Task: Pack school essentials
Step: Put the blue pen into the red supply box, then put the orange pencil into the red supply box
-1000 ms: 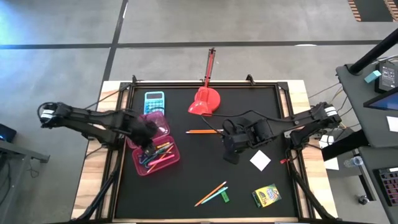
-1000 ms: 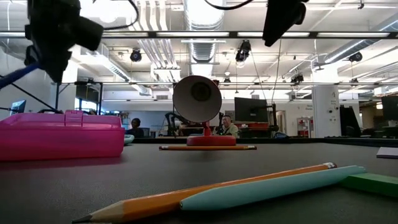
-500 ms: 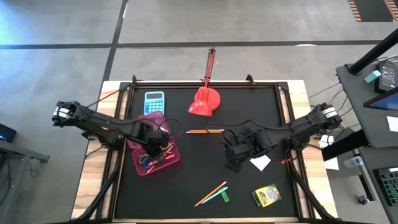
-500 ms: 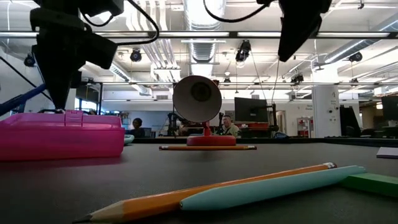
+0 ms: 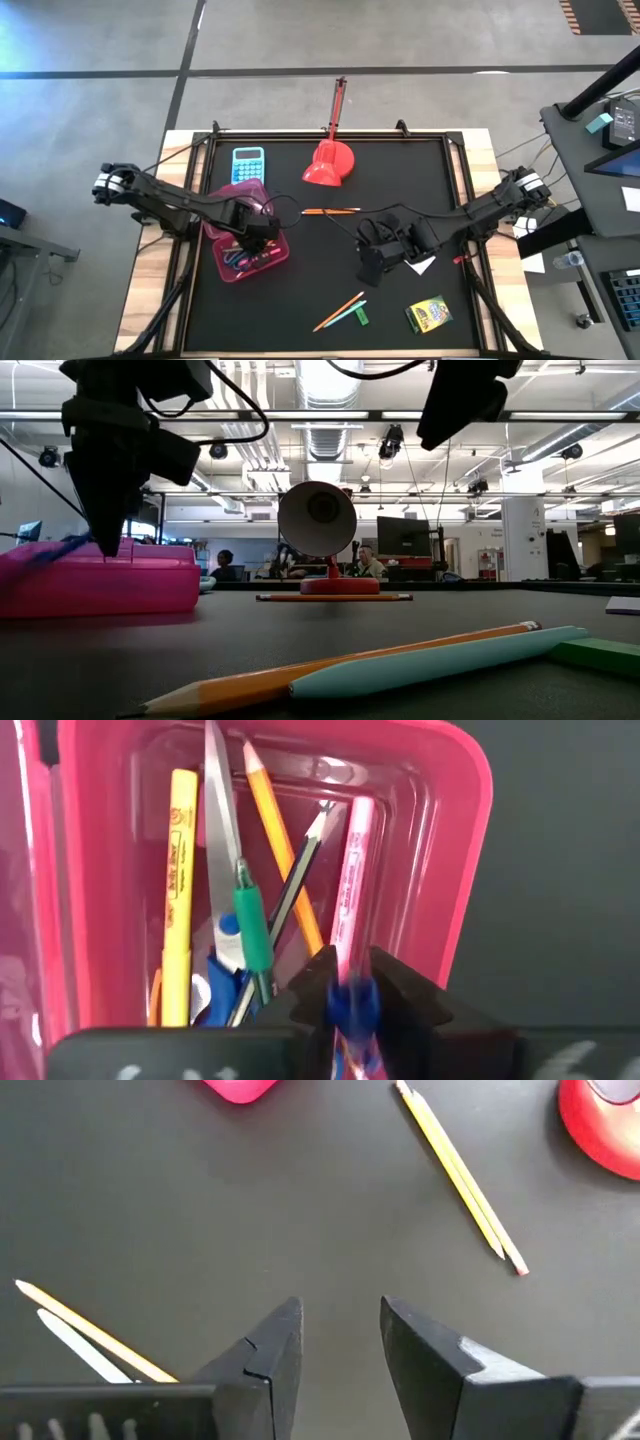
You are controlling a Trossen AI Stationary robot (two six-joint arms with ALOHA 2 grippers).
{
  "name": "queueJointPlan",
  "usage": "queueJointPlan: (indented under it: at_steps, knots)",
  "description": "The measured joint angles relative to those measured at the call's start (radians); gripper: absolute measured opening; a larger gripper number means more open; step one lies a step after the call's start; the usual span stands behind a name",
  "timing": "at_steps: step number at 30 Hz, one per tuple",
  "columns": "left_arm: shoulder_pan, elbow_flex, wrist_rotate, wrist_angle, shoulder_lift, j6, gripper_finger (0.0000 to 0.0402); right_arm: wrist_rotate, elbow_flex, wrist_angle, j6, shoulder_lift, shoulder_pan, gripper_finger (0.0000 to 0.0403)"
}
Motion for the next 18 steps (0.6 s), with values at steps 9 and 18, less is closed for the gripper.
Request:
queueJointPlan:
  at_steps: [9,18]
  knots:
    - [0.0,0.0,-0.004,0.09,-0.013,0.004,0.0104,0.018,-0.002,0.0,0.001,0.0,-0.027,0.0153]
    - [0.0,0.022,-0.019,0.248,-0.171,-0.029,0.0107,0.099,-0.1,0.134,-0.049,0.0,-0.136,0.0146]
